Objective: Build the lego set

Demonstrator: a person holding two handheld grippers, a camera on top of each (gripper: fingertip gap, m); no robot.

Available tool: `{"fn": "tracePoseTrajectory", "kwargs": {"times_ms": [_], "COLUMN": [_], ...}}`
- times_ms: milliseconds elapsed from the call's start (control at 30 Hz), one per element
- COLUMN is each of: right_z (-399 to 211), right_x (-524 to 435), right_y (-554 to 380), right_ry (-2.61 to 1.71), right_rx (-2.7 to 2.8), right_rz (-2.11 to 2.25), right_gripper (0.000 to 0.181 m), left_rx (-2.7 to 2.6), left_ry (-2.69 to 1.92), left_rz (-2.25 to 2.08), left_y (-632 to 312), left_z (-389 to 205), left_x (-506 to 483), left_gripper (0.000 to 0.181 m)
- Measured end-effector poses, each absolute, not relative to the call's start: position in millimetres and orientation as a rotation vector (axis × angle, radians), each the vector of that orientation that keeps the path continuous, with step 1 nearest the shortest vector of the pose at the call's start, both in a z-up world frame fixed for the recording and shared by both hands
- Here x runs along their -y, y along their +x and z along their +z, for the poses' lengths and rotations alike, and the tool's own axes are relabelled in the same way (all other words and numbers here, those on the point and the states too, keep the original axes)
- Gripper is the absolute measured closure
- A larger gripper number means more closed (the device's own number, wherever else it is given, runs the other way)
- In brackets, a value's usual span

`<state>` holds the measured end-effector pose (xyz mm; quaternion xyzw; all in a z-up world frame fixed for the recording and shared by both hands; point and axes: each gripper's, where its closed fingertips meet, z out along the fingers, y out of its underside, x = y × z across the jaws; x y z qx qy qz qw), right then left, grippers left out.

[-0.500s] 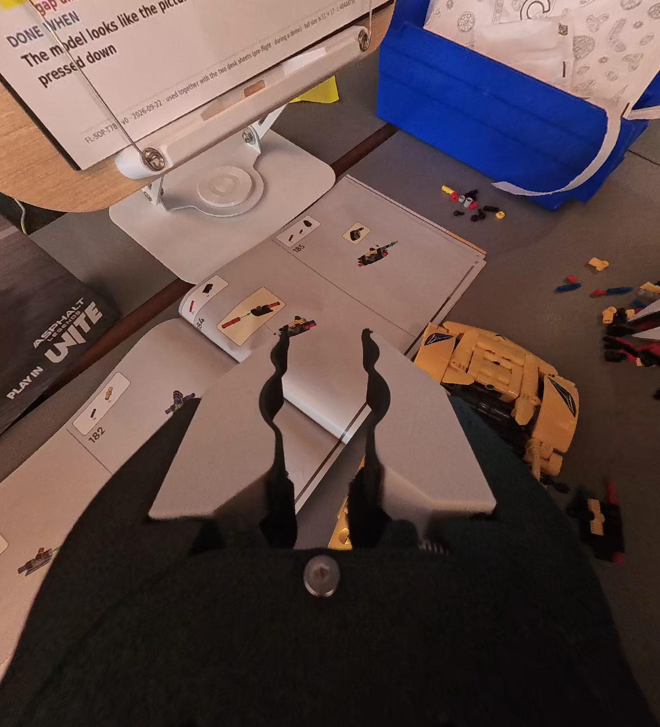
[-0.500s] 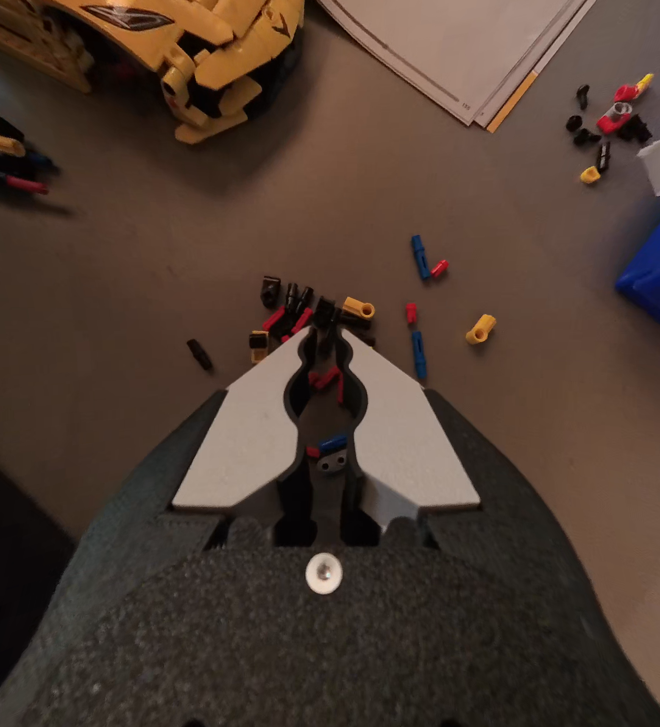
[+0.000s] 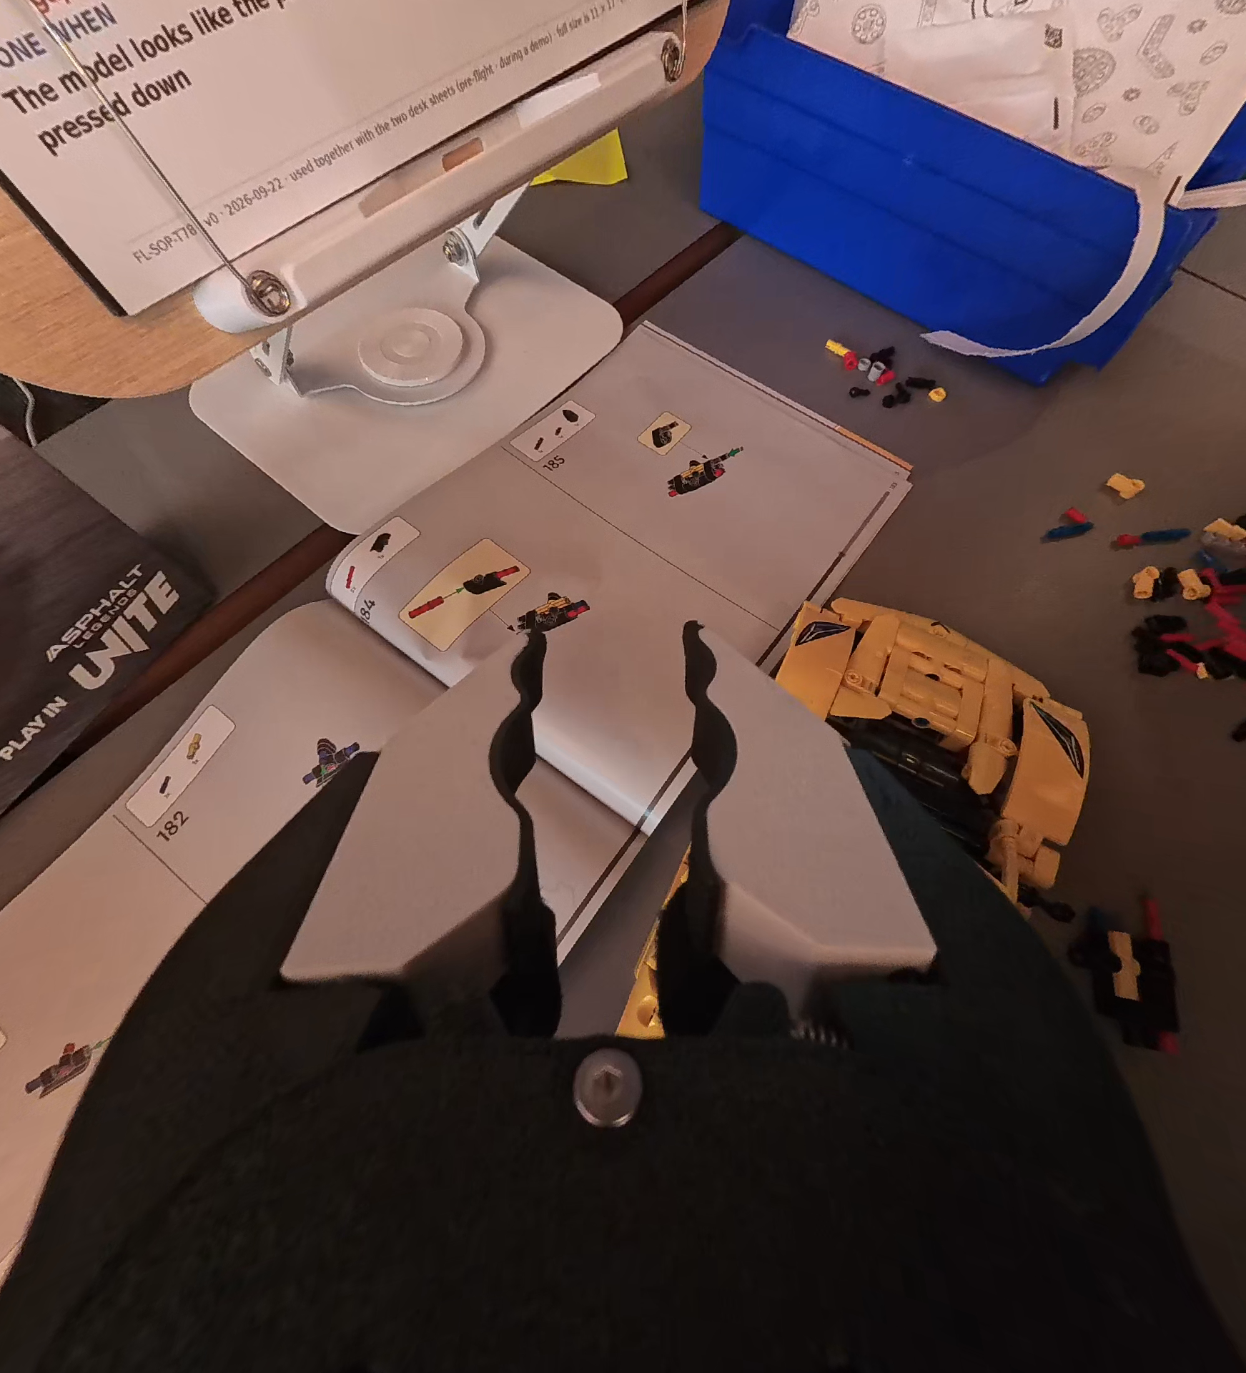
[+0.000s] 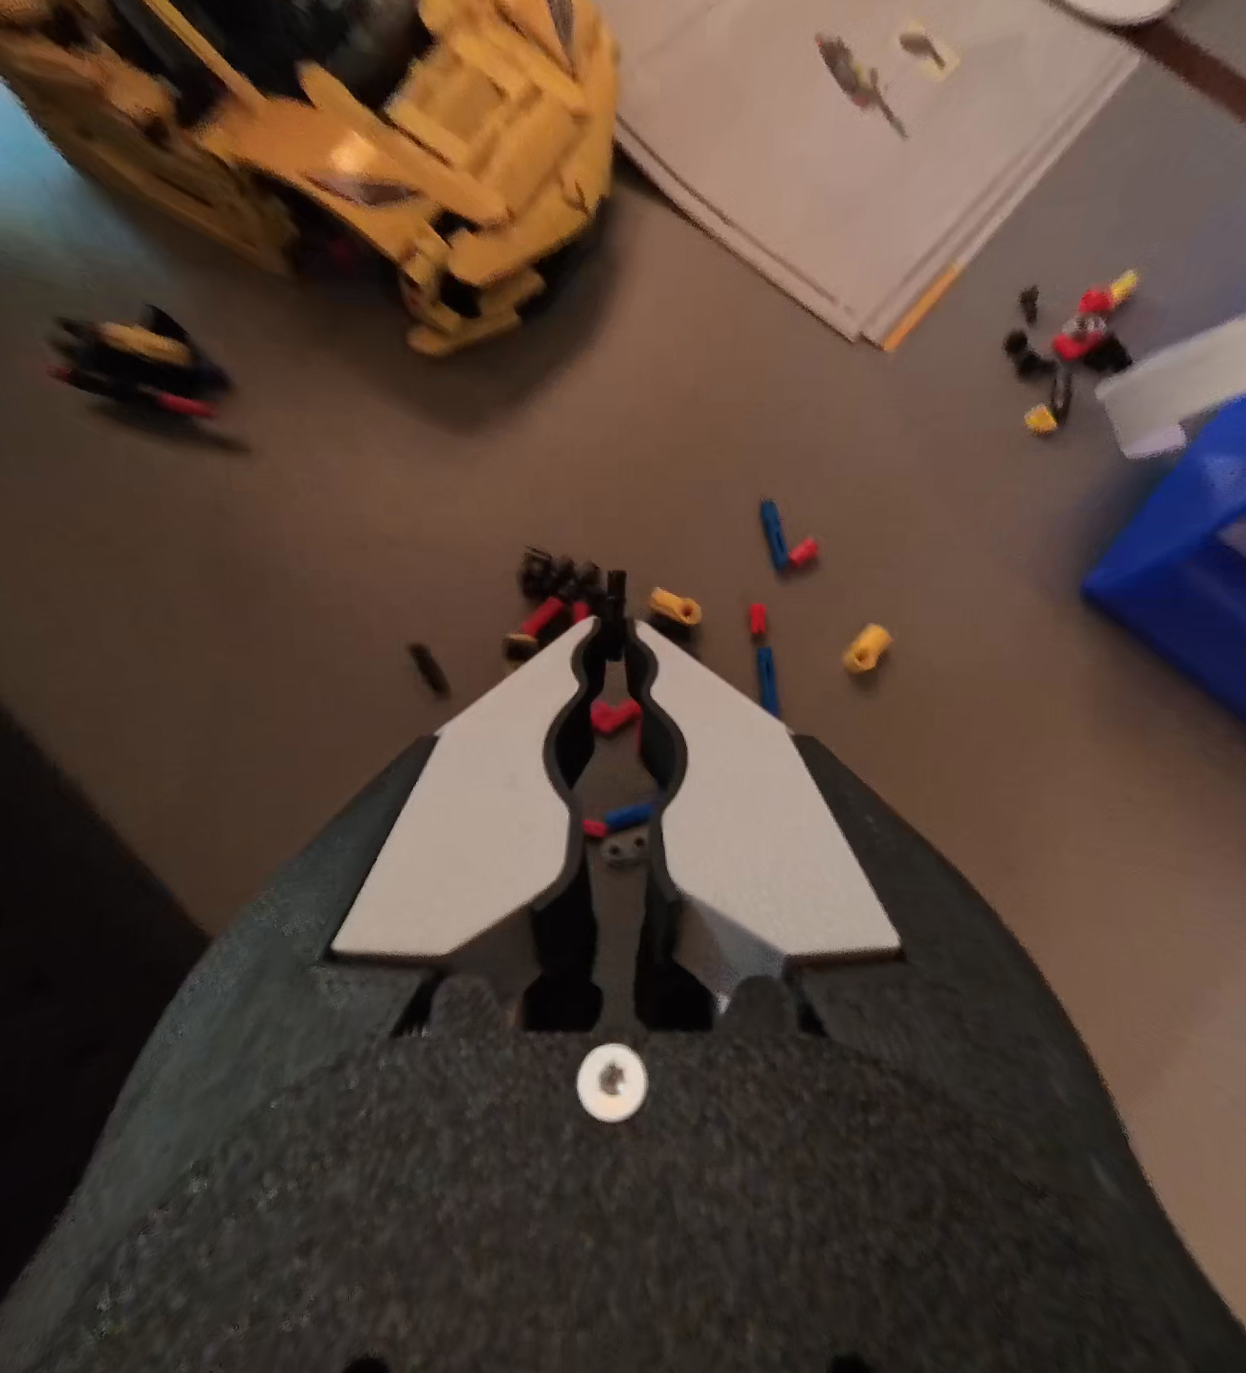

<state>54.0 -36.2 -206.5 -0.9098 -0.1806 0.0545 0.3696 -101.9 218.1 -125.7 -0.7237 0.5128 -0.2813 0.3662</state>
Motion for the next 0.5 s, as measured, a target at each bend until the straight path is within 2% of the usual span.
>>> {"fn": "tracePoseTrajectory", "kwargs": {"times_ms": [200, 367, 500], "right_z": [-202, -216, -228], "right_x": [34, 34, 34], "right_y": [-47, -107, -120], "right_ry": [-2.205, -2.159, -2.186], "right_rx": [0.689, 0.853, 0.931], "right_rz": [0.54, 0.632, 0.623], "right_gripper": [0.178, 0.178, 0.178], "left_rx": [-1.349, -1.375, -1.386], "left_ry": [-1.834, -1.831, -1.842], "left_rz": [-0.707, -0.713, -0.755], "left_y": [-101, -99, -97], "left_z": [-125, -127, -127], "left_x": [-214, -209, -201], "left_gripper": [0.143, 0.143, 0.143]}}
